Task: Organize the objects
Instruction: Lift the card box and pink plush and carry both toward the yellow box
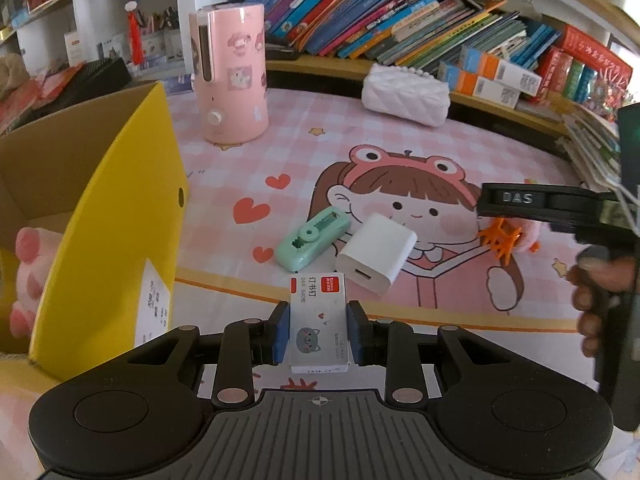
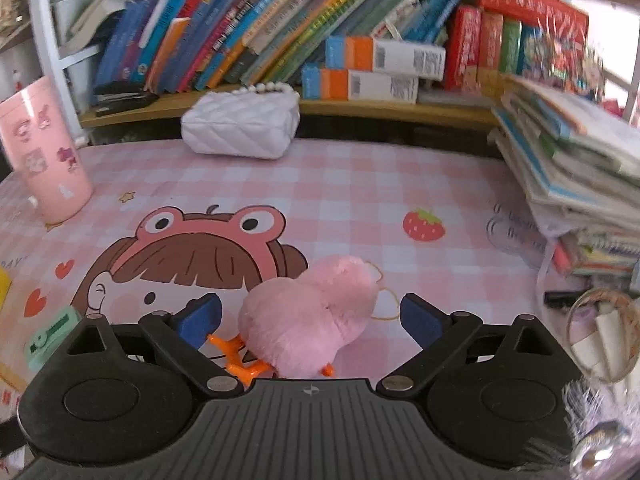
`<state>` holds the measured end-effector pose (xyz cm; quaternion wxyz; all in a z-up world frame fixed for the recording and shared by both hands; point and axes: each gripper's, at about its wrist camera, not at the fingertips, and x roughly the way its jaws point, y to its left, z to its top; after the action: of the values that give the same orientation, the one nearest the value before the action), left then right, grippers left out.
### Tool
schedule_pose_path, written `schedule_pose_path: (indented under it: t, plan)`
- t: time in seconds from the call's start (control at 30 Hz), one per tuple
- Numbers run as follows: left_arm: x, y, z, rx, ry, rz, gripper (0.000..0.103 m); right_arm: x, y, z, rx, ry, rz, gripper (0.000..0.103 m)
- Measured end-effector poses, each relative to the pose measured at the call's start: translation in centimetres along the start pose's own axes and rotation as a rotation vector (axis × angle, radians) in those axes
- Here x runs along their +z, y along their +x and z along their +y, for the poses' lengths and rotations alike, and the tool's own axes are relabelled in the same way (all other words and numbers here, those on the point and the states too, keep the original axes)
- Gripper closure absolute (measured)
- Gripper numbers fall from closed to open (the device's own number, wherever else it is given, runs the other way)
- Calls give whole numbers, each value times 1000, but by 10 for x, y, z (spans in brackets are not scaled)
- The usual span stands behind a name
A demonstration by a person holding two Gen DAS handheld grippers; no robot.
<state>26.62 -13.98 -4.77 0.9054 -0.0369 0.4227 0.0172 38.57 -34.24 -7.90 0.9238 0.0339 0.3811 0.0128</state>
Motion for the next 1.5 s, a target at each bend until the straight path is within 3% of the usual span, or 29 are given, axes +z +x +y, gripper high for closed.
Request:
schedule_pose_path:
  t: [0.1,0.2,0.23,0.47,0.8,1.2,1.5]
  plan:
    - [-2,-6,0,-2,3,-7,75,1,5,-4,8,28,25,13]
    - [-5,-10,2,0,-2,-7,75,0,7,-7,18,34,43,30]
    - [-6,-11,2,1,-3,-9,75,-1,8,-8,12,36,52,41]
    - [-12,-24,4,-22,-1,-30,75,-8,-15,-14,18,52,34,42]
    - [-26,-45,15,-87,-6,-58,75,-42,-98,2,43,24,25,42]
    - [-54,-87,49,-164,18,-108,75,-105,-167,57,55,-33,66,42]
    - [-91,-121,101,-136,-30,-105,75,-140,-202,110,79,-90,67,42]
